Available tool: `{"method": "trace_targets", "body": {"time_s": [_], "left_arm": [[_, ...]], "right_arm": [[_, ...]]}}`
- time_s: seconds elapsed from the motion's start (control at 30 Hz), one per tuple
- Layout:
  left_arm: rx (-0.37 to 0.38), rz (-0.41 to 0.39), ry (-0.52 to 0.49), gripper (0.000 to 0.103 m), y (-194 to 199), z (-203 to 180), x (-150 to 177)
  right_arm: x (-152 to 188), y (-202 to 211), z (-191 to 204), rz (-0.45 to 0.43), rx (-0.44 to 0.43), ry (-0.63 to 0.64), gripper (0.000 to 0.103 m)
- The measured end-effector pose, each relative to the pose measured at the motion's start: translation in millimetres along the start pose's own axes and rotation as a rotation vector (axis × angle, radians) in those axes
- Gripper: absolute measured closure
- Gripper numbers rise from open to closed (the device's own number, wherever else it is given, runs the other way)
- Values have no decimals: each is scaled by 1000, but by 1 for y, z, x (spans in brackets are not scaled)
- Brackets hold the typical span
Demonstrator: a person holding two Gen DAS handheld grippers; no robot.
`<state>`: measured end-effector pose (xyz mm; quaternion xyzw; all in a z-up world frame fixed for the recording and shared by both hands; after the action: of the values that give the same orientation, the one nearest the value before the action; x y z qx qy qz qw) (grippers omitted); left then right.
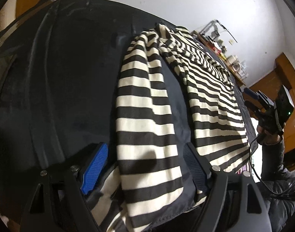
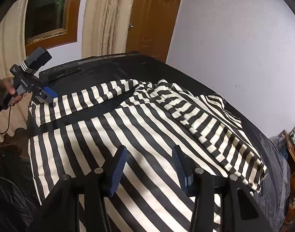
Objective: Fold clothes
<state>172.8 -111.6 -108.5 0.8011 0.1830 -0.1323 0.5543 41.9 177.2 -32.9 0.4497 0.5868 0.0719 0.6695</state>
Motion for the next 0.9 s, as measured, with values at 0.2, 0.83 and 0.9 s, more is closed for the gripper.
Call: {"method": "trace_targets", "body": {"time_s": [0.2,0.83,0.9], "left_arm": [[4,34,-61,90,-10,-14,3],[501,-210,60,98,40,-98,-88],[529,-215,12,98,38,-123,-107]], "right_arm": [[3,-1,-5,-8,7,-20,53],[4,23,12,-158,-1,-40,53],[10,29,5,-169,23,-77,53]]}}
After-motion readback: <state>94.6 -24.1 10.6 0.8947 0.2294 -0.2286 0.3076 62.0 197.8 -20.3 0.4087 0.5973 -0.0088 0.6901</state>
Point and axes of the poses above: each gripper's, at about its wrist camera, not at the fingertips, and y roughly against the way its jaws point, z to its left, x to its underside, the point moved 3 cm from there along -y, roughly the way its jaws point, and after that the axes turned 7 degrees about -x, right-handed, at the moved point
